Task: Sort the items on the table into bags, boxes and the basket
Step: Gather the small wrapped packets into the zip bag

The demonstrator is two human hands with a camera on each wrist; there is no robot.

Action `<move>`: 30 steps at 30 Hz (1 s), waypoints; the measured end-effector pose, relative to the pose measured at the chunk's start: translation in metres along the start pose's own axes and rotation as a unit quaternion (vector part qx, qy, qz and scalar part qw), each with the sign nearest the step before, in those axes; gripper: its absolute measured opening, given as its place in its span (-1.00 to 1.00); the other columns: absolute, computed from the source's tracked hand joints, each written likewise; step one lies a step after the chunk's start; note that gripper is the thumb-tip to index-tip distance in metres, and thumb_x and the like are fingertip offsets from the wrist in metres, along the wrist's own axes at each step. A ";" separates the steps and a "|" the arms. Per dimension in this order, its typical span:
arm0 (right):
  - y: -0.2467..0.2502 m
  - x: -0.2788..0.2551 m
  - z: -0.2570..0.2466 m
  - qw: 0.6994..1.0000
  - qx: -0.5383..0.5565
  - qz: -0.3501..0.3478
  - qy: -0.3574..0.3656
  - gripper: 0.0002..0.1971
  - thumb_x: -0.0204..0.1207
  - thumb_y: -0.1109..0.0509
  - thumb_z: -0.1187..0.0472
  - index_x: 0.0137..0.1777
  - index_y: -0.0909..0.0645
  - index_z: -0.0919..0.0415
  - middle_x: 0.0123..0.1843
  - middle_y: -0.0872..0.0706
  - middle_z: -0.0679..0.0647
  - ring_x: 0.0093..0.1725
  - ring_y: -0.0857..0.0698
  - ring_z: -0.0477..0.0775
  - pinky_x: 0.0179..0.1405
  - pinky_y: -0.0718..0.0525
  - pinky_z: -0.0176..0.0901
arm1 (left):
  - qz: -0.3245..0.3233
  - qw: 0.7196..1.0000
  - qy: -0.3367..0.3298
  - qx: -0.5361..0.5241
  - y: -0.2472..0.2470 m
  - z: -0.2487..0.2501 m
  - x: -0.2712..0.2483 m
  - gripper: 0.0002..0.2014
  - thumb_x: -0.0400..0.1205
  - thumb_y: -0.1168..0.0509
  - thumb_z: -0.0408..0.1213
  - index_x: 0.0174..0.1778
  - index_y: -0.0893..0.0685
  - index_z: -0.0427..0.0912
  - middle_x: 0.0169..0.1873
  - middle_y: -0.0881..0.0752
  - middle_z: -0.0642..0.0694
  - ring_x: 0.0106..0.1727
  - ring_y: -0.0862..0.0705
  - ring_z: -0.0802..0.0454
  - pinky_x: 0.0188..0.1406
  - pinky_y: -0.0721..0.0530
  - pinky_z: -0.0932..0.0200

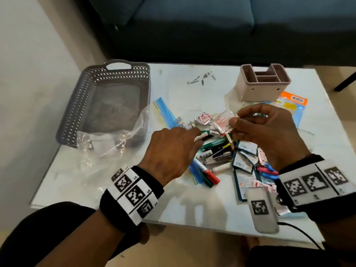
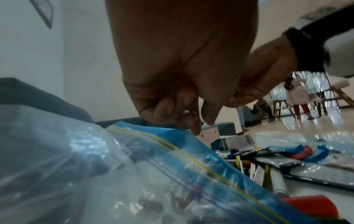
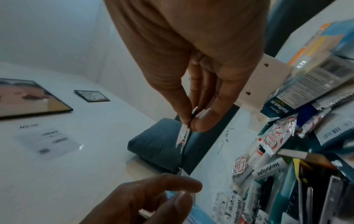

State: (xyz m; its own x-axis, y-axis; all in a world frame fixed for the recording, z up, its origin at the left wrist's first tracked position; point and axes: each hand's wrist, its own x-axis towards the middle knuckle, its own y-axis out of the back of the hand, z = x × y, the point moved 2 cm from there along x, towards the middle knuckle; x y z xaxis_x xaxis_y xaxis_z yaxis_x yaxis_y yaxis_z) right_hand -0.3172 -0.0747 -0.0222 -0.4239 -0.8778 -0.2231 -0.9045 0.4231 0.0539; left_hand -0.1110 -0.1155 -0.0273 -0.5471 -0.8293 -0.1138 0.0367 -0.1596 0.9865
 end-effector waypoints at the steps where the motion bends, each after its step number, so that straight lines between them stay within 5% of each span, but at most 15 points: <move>1: -0.004 0.004 0.001 0.999 -0.028 0.008 0.014 -0.75 0.44 -0.64 0.39 0.06 -0.69 0.38 -0.14 -0.86 0.34 -0.28 -0.86 0.17 -0.26 -0.85 -0.07 | -0.030 0.999 0.006 0.030 -0.001 -0.001 -0.001 -0.56 0.80 0.04 0.26 0.52 -0.47 0.24 0.14 -0.73 -0.09 0.13 -0.74 -0.22 -0.11 -0.44 0.01; 5: -0.022 0.014 0.007 0.982 -0.180 0.011 0.061 -0.82 0.46 -0.66 0.30 -0.03 -0.72 0.23 -0.22 -0.86 0.19 -0.32 -0.87 0.10 -0.25 -0.87 0.08 | -0.032 0.998 0.016 0.056 -0.005 -0.006 -0.002 -0.52 0.76 0.02 0.34 0.15 -0.62 0.07 0.03 -0.74 -0.10 0.06 -0.72 -0.20 -0.16 -0.34 0.06; 8: -0.037 0.016 0.009 0.974 -0.219 -0.015 0.065 -0.85 0.43 -0.68 0.25 -0.13 -0.73 0.16 -0.31 -0.85 0.08 -0.33 -0.86 0.08 -0.21 -0.88 0.15 | 0.001 0.999 0.014 0.043 0.000 -0.010 -0.004 -0.59 0.76 -0.03 0.32 -0.15 -0.46 0.07 -0.07 -0.72 -0.05 -0.03 -0.70 -0.17 -0.19 -0.32 0.05; 14: -0.075 0.010 0.010 0.971 -0.201 -0.126 0.039 -0.92 0.43 -0.62 0.38 -0.17 -0.77 0.27 -0.32 -0.85 0.20 -0.42 -0.77 -0.06 -0.43 -0.69 -0.21 | 0.067 0.997 -0.006 -0.043 0.011 -0.018 -0.011 -0.49 0.78 0.10 0.28 -0.19 -0.62 0.10 -0.33 -0.70 -0.01 -0.26 -0.65 -0.17 -0.25 -0.61 -0.02; 16: -0.087 0.008 0.007 0.954 -0.228 -0.188 0.044 -0.83 0.46 -0.53 0.43 -0.28 -0.79 0.17 -0.37 -0.82 0.13 -0.48 -0.68 -0.16 -0.45 -0.62 -0.25 | 0.087 0.992 0.005 -0.088 0.015 -0.020 -0.014 -0.34 0.77 0.26 0.30 -0.26 -0.64 0.04 -0.32 -0.76 -0.03 -0.22 -0.70 -0.21 -0.16 -0.69 -0.13; 19: -0.097 0.004 0.002 0.921 -0.279 -0.269 0.048 -0.68 0.55 -0.52 0.24 -0.45 -0.77 -0.04 -0.40 -0.79 0.07 -0.47 -0.63 -0.13 -0.40 -0.65 -0.23 | 0.115 0.980 0.025 -0.161 0.019 -0.030 -0.015 -0.24 0.75 0.28 0.33 -0.42 -0.62 -0.03 -0.43 -0.71 -0.03 -0.24 -0.70 -0.25 -0.14 -0.67 -0.16; 21: -0.092 0.004 -0.003 0.930 -0.259 -0.255 0.049 -0.78 0.60 -0.53 0.16 -0.30 -0.82 -0.02 -0.43 -0.78 -0.04 -0.46 -0.66 -0.19 -0.41 -0.65 -0.30 | 0.128 0.977 0.026 -0.167 0.019 -0.035 -0.015 -0.27 0.76 0.24 0.34 -0.48 -0.54 -0.03 -0.46 -0.66 -0.03 -0.27 -0.69 -0.26 -0.20 -0.66 -0.13; 25: -0.054 0.015 -0.008 0.938 -0.298 -0.150 0.093 -0.87 0.59 -0.55 0.11 -0.05 -0.86 0.15 -0.38 -0.82 -0.15 -0.41 -0.75 -0.25 -0.38 -0.66 -0.38 | 0.086 0.991 0.054 -0.092 0.011 -0.032 -0.008 -0.21 0.71 0.26 0.42 -0.34 -0.71 -0.01 -0.27 -0.77 -0.09 -0.16 -0.70 -0.26 -0.12 -0.67 -0.11; 30: 0.028 0.016 0.009 0.845 -0.527 -0.075 0.053 -0.85 0.42 -0.68 0.14 -0.25 -0.80 0.16 -0.29 -0.80 0.05 -0.21 -0.78 0.07 -0.14 -0.77 -0.04 | 0.043 0.998 0.026 -0.029 -0.003 -0.021 0.004 -0.35 0.66 0.05 0.47 -0.20 -0.71 0.03 -0.14 -0.76 -0.13 -0.07 -0.71 -0.29 -0.21 -0.53 0.00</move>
State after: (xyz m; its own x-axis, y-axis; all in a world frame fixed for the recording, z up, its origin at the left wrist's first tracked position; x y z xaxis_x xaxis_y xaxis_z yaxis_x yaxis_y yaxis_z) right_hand -0.3488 -0.0751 -0.0330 -0.2525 -0.9425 -0.2189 -0.4634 -0.0808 0.8825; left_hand -0.0959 -0.1289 -0.0333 -0.4955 -0.8679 -0.0362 0.1312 -0.1160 0.9845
